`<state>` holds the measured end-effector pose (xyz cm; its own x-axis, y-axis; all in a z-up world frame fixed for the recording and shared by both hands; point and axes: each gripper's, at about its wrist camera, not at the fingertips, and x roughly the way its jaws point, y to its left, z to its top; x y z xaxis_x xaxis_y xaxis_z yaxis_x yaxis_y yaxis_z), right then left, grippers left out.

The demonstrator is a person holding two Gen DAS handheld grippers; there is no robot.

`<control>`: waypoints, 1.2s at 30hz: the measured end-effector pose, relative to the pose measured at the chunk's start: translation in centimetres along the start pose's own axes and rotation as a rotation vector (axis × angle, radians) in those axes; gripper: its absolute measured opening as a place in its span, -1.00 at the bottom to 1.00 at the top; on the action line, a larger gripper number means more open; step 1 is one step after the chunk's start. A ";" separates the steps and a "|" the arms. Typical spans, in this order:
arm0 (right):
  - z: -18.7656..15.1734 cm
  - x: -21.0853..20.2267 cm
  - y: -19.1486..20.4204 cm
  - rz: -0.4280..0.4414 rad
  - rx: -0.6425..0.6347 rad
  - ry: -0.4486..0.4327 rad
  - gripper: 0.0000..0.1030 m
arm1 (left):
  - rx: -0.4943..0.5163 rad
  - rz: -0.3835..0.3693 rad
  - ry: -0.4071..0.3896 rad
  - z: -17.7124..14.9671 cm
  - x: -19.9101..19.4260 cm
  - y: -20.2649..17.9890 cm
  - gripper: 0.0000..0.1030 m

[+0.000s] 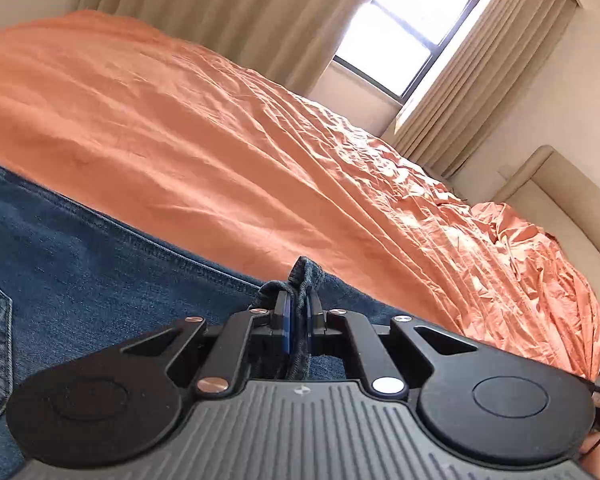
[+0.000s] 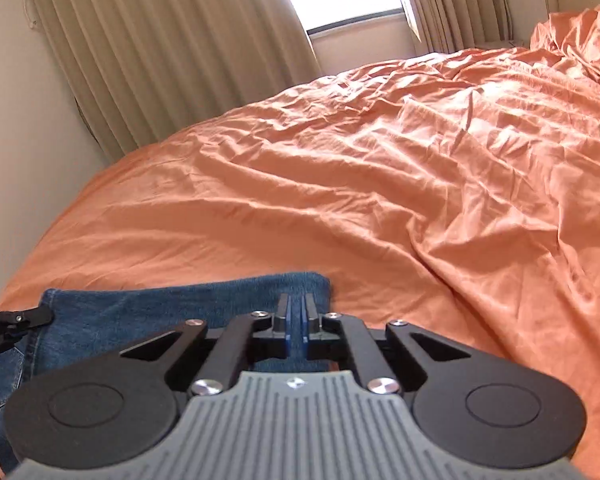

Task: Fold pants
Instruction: 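Lay the hems down on the jeans and open the right tool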

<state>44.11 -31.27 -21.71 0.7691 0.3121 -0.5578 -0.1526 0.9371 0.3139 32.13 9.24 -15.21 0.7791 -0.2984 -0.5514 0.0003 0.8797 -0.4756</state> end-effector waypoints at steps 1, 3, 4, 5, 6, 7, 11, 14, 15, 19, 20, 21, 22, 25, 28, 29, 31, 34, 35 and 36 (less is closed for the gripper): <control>0.3 0.6 0.3 -0.009 -0.036 -0.002 -1.00 | 0.013 0.019 0.013 0.0 0.5 0.1 -0.87; 0.5 2.1 0.7 -0.027 -0.100 0.006 -1.00 | 0.008 0.058 0.054 -0.3 2.1 0.8 -0.86; 0.4 3.0 0.7 -0.031 -0.113 0.022 -1.00 | -0.001 0.068 0.072 -0.5 2.8 1.3 -0.86; 0.2 3.7 0.5 -0.027 -0.111 0.042 -1.00 | 0.003 0.081 0.085 -0.7 3.5 1.5 -0.86; 0.0 4.3 0.3 -0.020 -0.099 0.061 -1.00 | 0.010 0.093 0.098 -1.0 4.1 1.6 -0.86; -0.3 5.0 -0.1 -0.019 -0.082 0.083 -1.00 | 0.012 0.100 0.106 -1.2 4.5 1.8 -0.86; -1.5 7.5 -1.1 -0.038 -0.065 0.149 -1.00 | -0.016 0.103 0.136 -1.6 5.6 2.6 -0.85; -2.2 8.3 -0.9 -0.051 -0.101 0.149 -1.00 | -0.027 0.113 0.161 -1.5 6.0 2.9 -0.74; -2.2 8.2 -0.8 -0.055 -0.103 0.149 -1.00 | -0.021 0.122 0.170 -1.4 6.0 2.8 -0.70; -1.7 6.1 -0.5 -0.048 -0.077 0.143 -1.00 | 0.021 0.180 0.222 -0.6 5.0 1.2 -0.52; -1.7 4.9 -0.4 -0.036 -0.077 0.137 -1.00 | 0.050 0.195 0.223 -0.7 4.4 0.7 -0.47; -1.8 3.8 -0.3 -0.022 -0.085 0.132 -1.00 | 0.080 0.210 0.211 -0.8 3.4 0.1 -0.46; -2.0 2.5 -0.1 -0.008 -0.092 0.128 -1.00 | 0.100 0.214 0.200 -1.1 2.6 -0.4 -0.46; -2.5 -0.5 0.1 0.040 -0.061 0.135 -0.99 | 0.138 0.190 0.184 -2.1 -0.3 -1.7 -0.46; -3.8 -3.4 0.7 0.054 -0.035 0.164 -0.99 | 0.187 0.167 0.175 -3.9 -2.5 -3.2 -0.46; -4.6 -4.7 1.0 0.056 -0.044 0.163 -0.99 | 0.206 0.171 0.168 -4.5 -3.1 -3.6 -0.46; -6.0 -6.4 1.0 0.046 -0.044 0.167 -0.99 | 0.229 0.180 0.160 -5.5 -3.7 -4.1 -0.47; -8.3 -7.5 0.8 0.041 -0.037 0.217 -1.00 | 0.217 0.212 0.193 -6.7 -3.3 -3.9 -0.60; -8.7 -7.4 0.8 0.031 -0.047 0.237 -1.00 | 0.214 0.224 0.201 -7.0 -3.1 -3.7 -0.67; -9.1 -7.2 0.9 0.022 -0.069 0.260 -1.00 | 0.207 0.233 0.210 -7.2 -2.8 -3.4 -0.74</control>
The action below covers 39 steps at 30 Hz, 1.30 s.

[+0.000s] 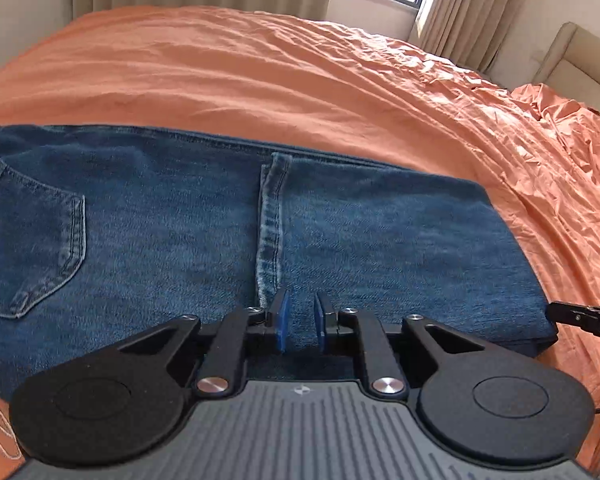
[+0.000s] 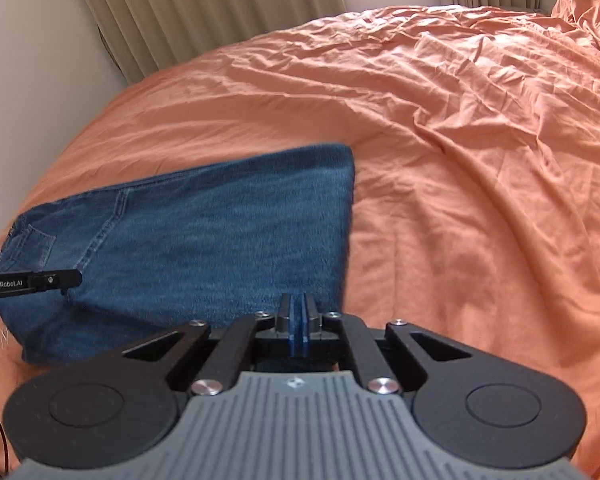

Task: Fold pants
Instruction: 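Lay the hems down on the jeans and open the right tool, then grasp the drawstring waistband with the left tool and lift it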

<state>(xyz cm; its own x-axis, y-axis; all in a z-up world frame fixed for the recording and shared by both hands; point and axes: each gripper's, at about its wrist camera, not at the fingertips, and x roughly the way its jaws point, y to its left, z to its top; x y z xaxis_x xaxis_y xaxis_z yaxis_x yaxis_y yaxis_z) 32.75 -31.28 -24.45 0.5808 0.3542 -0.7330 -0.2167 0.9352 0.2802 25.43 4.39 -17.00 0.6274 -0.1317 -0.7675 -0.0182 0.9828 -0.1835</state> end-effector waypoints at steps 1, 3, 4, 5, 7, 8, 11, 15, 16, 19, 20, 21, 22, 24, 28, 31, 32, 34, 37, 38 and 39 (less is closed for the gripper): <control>-0.2 0.3 0.1 -0.006 -0.012 0.020 -1.00 | -0.006 0.000 0.013 -0.1 0.4 0.2 -0.80; -0.8 1.4 0.0 -0.023 -0.025 0.073 -1.00 | -0.017 -0.004 0.044 -0.5 1.1 0.5 -0.90; -1.1 1.8 0.1 -0.028 -0.037 0.085 -1.00 | -0.015 -0.003 0.047 -0.6 1.4 0.6 -0.90; -1.3 2.1 0.2 -0.038 -0.054 0.088 -1.00 | -0.015 -0.004 0.056 -1.0 1.7 0.7 -0.90; -1.6 2.8 0.3 -0.046 -0.077 0.092 -1.00 | -0.032 -0.002 0.069 -1.1 2.2 0.9 -0.90; -1.8 3.0 0.4 -0.048 -0.092 0.091 -1.00 | -0.037 0.001 0.074 -1.0 2.4 0.9 -0.90; -1.6 2.7 0.2 -0.046 -0.083 0.082 -1.00 | -0.047 0.007 0.084 -0.6 2.0 0.7 -0.90; -1.7 0.6 1.1 -0.055 -0.132 0.017 -1.00 | -0.077 -0.034 0.055 -0.7 -0.7 1.2 -0.64; -1.8 0.1 1.4 -0.055 -0.146 -0.002 -1.00 | -0.090 -0.050 0.029 -0.9 -1.7 1.5 -0.55; -1.5 -1.0 2.9 -0.025 -0.201 -0.069 -1.00 | -0.128 -0.052 -0.036 -1.6 -4.7 3.2 -0.30; -1.4 -1.2 3.6 -0.008 -0.225 -0.092 -1.00 | -0.156 -0.052 -0.052 -1.7 -5.7 4.1 -0.29; -1.3 -1.4 4.4 0.005 -0.250 -0.115 -0.99 | -0.189 -0.050 -0.068 -1.8 -6.6 5.0 -0.25; -1.2 -1.4 5.1 0.021 -0.274 -0.134 -0.99 | -0.230 -0.046 -0.090 -1.9 -7.6 6.2 -0.23; -0.8 -1.4 6.9 0.055 -0.304 -0.157 -0.98 | -0.312 -0.028 -0.139 -2.2 -9.5 8.7 -0.14; 0.1 -0.8 10.2 0.100 -0.347 -0.170 -0.96 | -0.501 0.022 -0.245 -2.8 -12.6 14.4 -0.02; 1.0 0.0 12.7 0.141 -0.383 -0.154 -0.95 | -0.689 0.022 -0.318 -4.0 -14.5 20.0 0.00; 1.3 0.4 13.5 0.151 -0.394 -0.142 -0.95 | -0.748 0.025 -0.341 -4.5 -14.8 21.7 0.03; 1.7 1.0 15.2 0.159 -0.416 -0.126 -0.96 | -0.867 0.046 -0.383 -5.4 -15.1 24.8 0.06; 2.9 2.7 17.4 0.149 -0.444 -0.097 -0.95 | -0.985 0.063 -0.419 -6.3 -14.3 28.5 0.06; 3.3 3.3 18.1 0.149 -0.451 -0.084 -0.95 | -1.020 0.053 -0.419 -6.6 -13.7 29.7 0.06; 3.6 4.1 18.9 0.149 -0.462 -0.070 -0.95 | -1.050 0.044 -0.421 -6.7 -13.0 30.6 0.08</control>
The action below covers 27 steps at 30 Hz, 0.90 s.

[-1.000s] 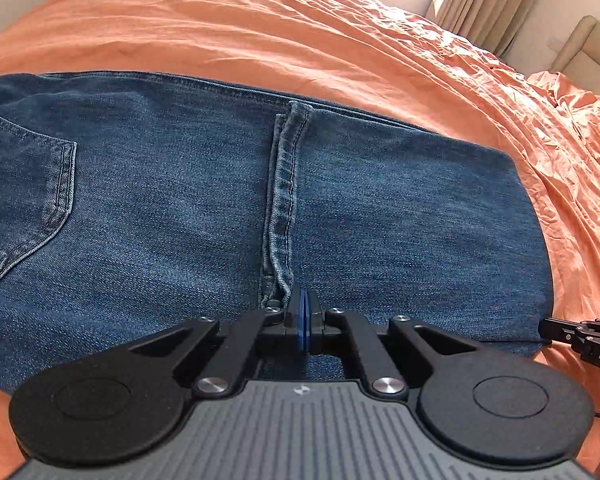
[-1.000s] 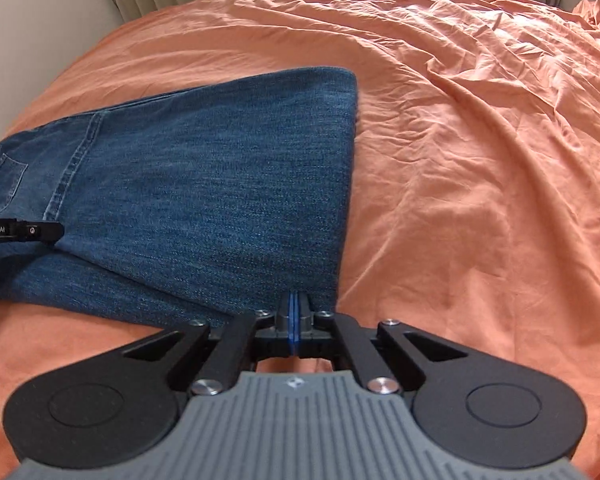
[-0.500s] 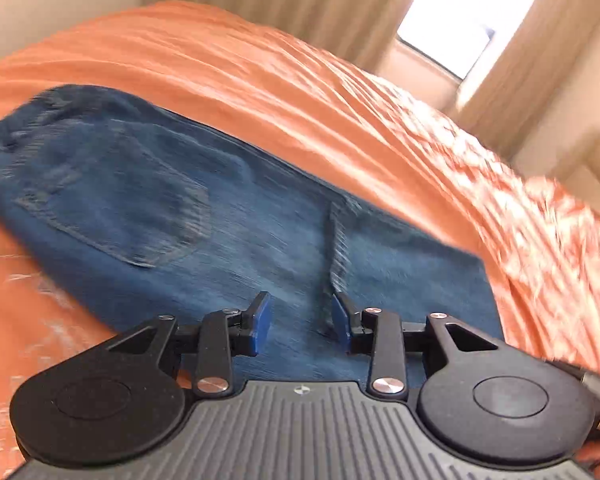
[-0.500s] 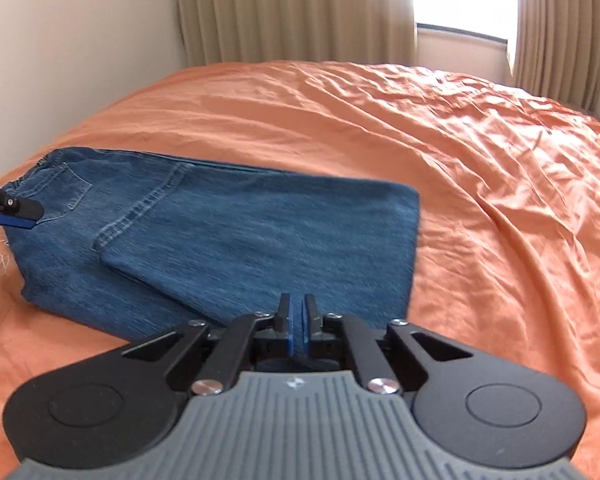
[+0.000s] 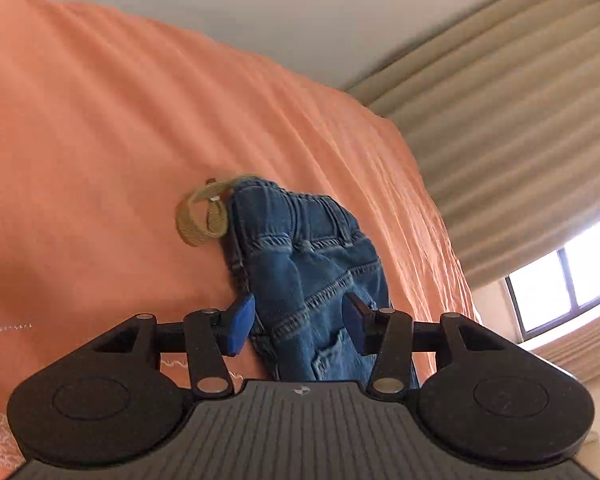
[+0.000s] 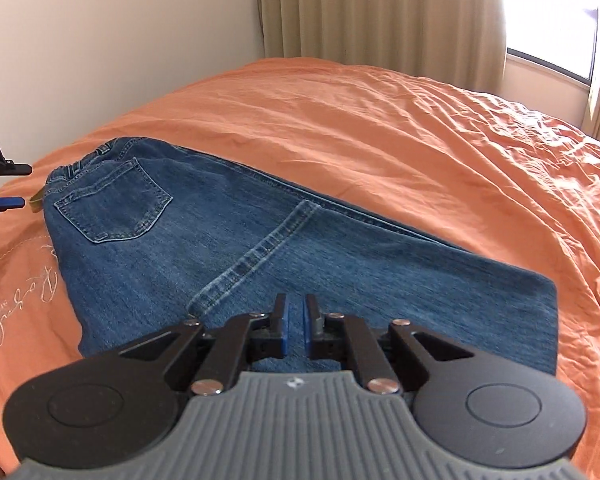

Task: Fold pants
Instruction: 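Grasp the drawstring waistband with the left tool and lift it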

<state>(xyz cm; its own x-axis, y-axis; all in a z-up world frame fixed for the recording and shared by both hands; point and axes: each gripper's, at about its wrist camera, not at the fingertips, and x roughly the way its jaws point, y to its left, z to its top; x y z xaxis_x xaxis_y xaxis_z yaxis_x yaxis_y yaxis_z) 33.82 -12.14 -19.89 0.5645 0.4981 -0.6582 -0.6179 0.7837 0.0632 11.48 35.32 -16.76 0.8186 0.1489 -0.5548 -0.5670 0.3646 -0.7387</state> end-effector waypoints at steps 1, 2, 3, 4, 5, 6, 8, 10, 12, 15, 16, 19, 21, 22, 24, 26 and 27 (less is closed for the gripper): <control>0.4 0.6 0.3 0.000 -0.008 0.012 -0.95 | -0.024 0.003 -0.002 0.3 0.7 0.6 0.09; 1.0 1.6 0.7 -0.001 -0.019 0.029 -0.95 | -0.045 0.009 -0.004 0.6 1.5 1.0 0.10; 1.4 2.4 1.0 -0.005 -0.030 0.048 -0.95 | -0.055 0.009 0.000 0.8 2.3 1.3 0.10; 1.8 3.3 1.3 -0.008 -0.039 0.069 -0.93 | -0.059 0.007 0.009 0.9 3.2 1.5 0.10; 2.1 4.0 1.4 -0.008 -0.047 0.089 -0.89 | -0.062 0.009 0.015 0.9 4.0 1.6 0.13; 2.3 4.9 1.5 -0.009 -0.054 0.111 -0.69 | -0.064 0.013 0.020 0.9 4.8 1.6 0.15; 2.9 6.1 1.9 -0.005 -0.069 0.133 -0.33 | -0.073 0.014 0.024 1.0 6.3 1.8 0.20; 3.4 7.1 2.3 0.004 -0.075 0.154 -0.34 | -0.091 0.004 0.025 1.1 7.5 2.1 0.24; 3.8 8.0 2.5 0.007 -0.076 0.173 -0.34 | -0.112 -0.002 0.021 1.1 8.5 2.3 0.25; 3.6 9.5 2.7 0.005 -0.077 0.233 -0.35 | -0.133 -0.016 0.010 1.3 9.5 2.7 0.25; 3.5 10.0 2.8 0.001 -0.077 0.248 -0.35 | -0.136 -0.020 0.008 1.3 9.9 2.8 0.25; 3.4 10.9 3.1 -0.010 -0.068 0.287 -0.35 | -0.137 -0.022 -0.010 1.4 10.7 2.8 0.20; 3.5 11.5 3.6 -0.021 -0.082 0.307 -0.35 | -0.138 -0.010 -0.020 1.7 11.4 2.7 0.00; 3.6 11.5 3.7 -0.024 -0.083 0.313 -0.34 | -0.130 -0.007 -0.016 1.7 11.6 2.5 -0.08; 3.8 11.6 3.7 -0.026 -0.077 0.324 -0.34 | -0.102 0.025 -0.020 1.8 11.9 1.6 -0.26; 3.8 11.5 3.6 -0.024 -0.072 0.325 -0.34 | -0.073 0.040 -0.033 1.8 11.8 0.4 -0.40; 3.9 11.4 3.5 -0.022 -0.072 0.324 -0.34 | -0.060 0.041 -0.041 1.8 11.7 -0.2 -0.47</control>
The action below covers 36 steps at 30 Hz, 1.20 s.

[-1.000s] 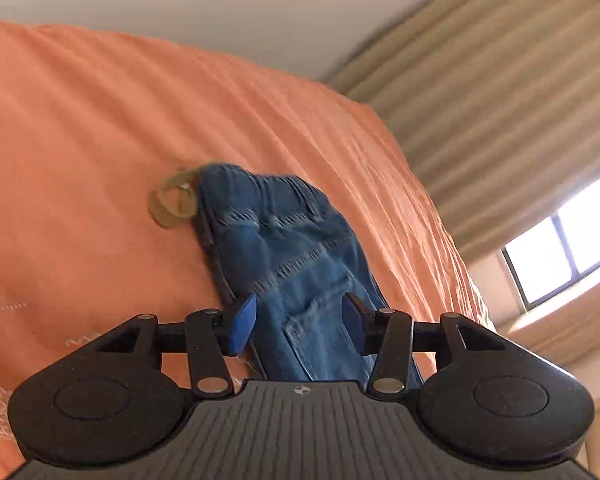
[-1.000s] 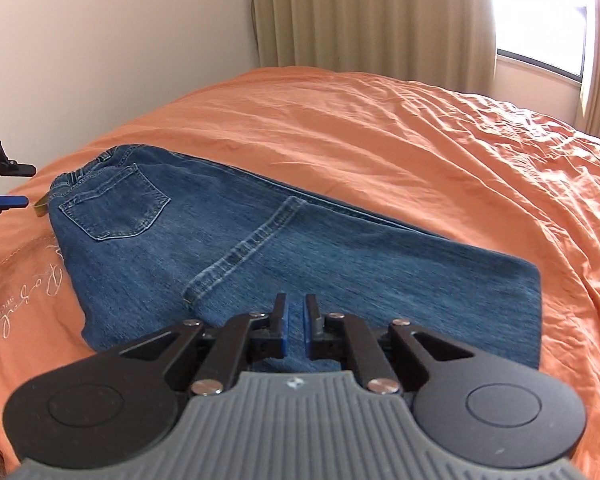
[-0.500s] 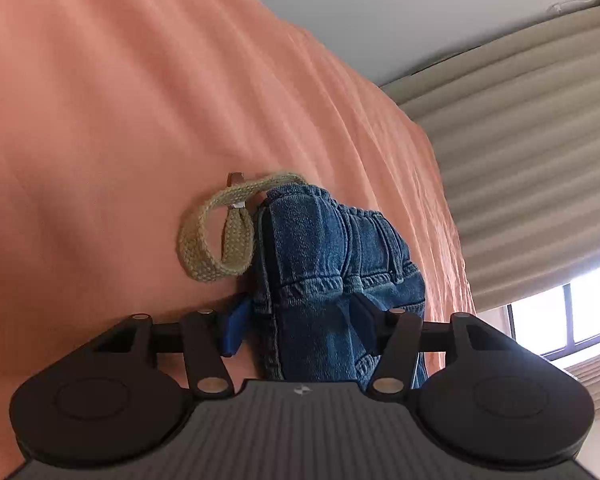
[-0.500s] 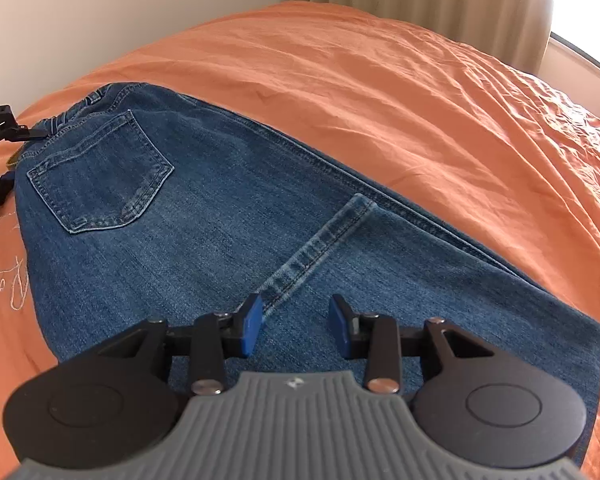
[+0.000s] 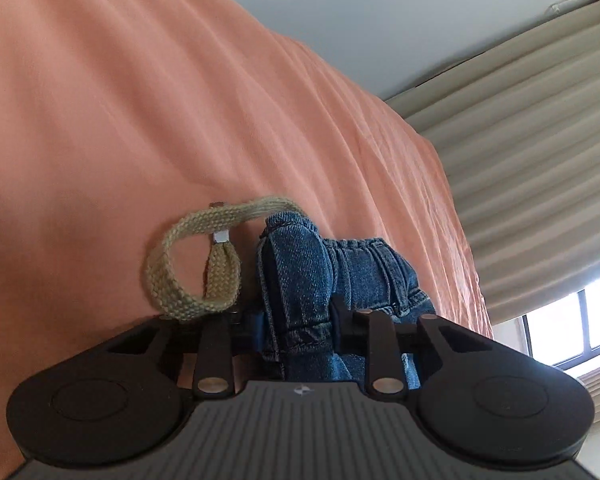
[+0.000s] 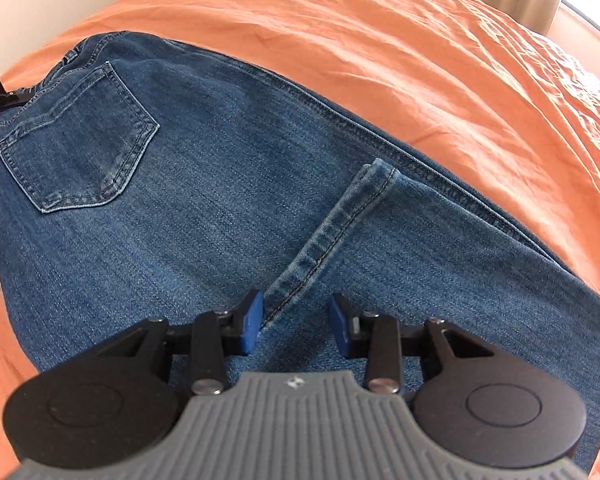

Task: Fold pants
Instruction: 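Grasp the drawstring waistband with the left tool and lift it, then grasp the waistband with the right tool and fold it over the folded legs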

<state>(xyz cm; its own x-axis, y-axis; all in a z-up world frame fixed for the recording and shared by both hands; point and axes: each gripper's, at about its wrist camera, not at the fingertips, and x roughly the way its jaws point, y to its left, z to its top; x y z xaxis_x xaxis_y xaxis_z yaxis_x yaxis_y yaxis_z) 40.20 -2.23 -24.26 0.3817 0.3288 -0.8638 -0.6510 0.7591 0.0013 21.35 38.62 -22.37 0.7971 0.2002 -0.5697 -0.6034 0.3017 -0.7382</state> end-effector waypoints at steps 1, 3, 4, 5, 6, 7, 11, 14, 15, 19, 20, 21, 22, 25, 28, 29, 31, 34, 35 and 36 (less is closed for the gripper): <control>0.1 -0.2 0.0 0.002 0.004 -0.005 -0.35 | 0.016 -0.003 -0.011 0.0 -0.5 -0.8 -0.49; 0.0 -0.8 0.0 0.004 -0.001 -0.026 -0.35 | 0.053 -0.017 -0.036 -0.1 -1.4 -2.5 -0.53; -0.3 -1.5 -0.1 0.001 -0.007 -0.045 -0.35 | 0.078 -0.033 -0.049 -0.2 -2.0 -3.6 -0.53; -0.5 -2.2 -0.2 -0.002 -0.008 -0.062 -0.35 | 0.103 -0.045 -0.058 -0.4 -2.5 -4.7 -0.54; -0.9 -3.0 -0.5 0.003 0.002 -0.078 -0.35 | 0.138 -0.055 -0.069 -0.6 -3.2 -6.1 -0.56; -1.2 -3.6 -0.8 0.013 0.017 -0.091 -0.35 | 0.168 -0.061 -0.079 -0.8 -3.7 -7.4 -0.56; -3.2 -6.4 -3.0 0.062 0.113 -0.134 -0.34 | 0.360 -0.113 -0.129 -3.3 -6.8 -13.7 -0.59; -5.1 -8.1 -4.7 0.080 0.163 -0.157 -0.33 | 0.547 -0.165 -0.153 -7.2 -9.3 -18.3 -0.59; -5.8 -8.7 -5.3 0.082 0.182 -0.166 -0.33 | 0.605 -0.182 -0.154 -8.7 -9.9 -19.7 -0.60; -9.0 -10.5 -7.8 0.102 0.277 -0.213 -0.29 | 0.835 -0.236 -0.136 -16.2 -11.8 -23.9 -0.60; -9.9 -10.7 -8.3 0.104 0.301 -0.222 -0.28 | 0.899 -0.240 -0.135 -18.3 -12.1 -24.5 -0.60; -10.7 -10.9 -9.1 0.109 0.332 -0.229 -0.27 | 0.954 -0.240 -0.129 -20.1 -12.2 -24.9 -0.60; -11.4 -10.9 -9.6 0.114 0.358 -0.233 -0.27 | 1.012 -0.240 -0.116 -22.3 -12.3 -25.2 -0.60; -14.0 -10.7 -11.3 0.147 0.454 -0.237 -0.27 | 1.167 -0.227 -0.069 -28.0 -10.5 -25.8 -0.60; -15.3 -10.3 -12.7 0.161 0.505 -0.233 -0.27 | 1.293 -0.205 0.019 -33.7 -10.5 -24.6 -0.60; -15.5 -10.3 -13.1 0.158 0.508 -0.236 -0.27 | 1.319 -0.194 0.069 -35.0 -10.1 -23.6 -0.60; -16.0 -10.3 -13.7 0.158 0.523 -0.247 -0.26 | 1.345 -0.169 0.175 -37.0 -9.9 -22.0 -0.60; -16.6 -10.2 -14.7 0.178 0.551 -0.259 -0.24 | 1.364 -0.118 0.279 -39.0 -10.6 -20.1 -0.57; -16.7 -10.2 -15.0 0.176 0.554 -0.258 -0.24 | 1.367 -0.107 0.298 -38.8 -11.2 -19.6 -0.53; -17.0 -10.2 -15.3 0.175 0.556 -0.255 -0.23 | 1.357 -0.098 0.330 -38.6 -11.1 -19.5 -0.48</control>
<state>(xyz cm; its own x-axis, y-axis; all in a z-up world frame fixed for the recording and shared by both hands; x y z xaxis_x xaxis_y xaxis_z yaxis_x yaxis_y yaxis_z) 35.13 -26.69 -24.05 0.4895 0.5454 -0.6804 -0.3057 0.8381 0.4519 23.33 -5.54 -15.56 0.6775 -0.0428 -0.7343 0.0987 0.9946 0.0330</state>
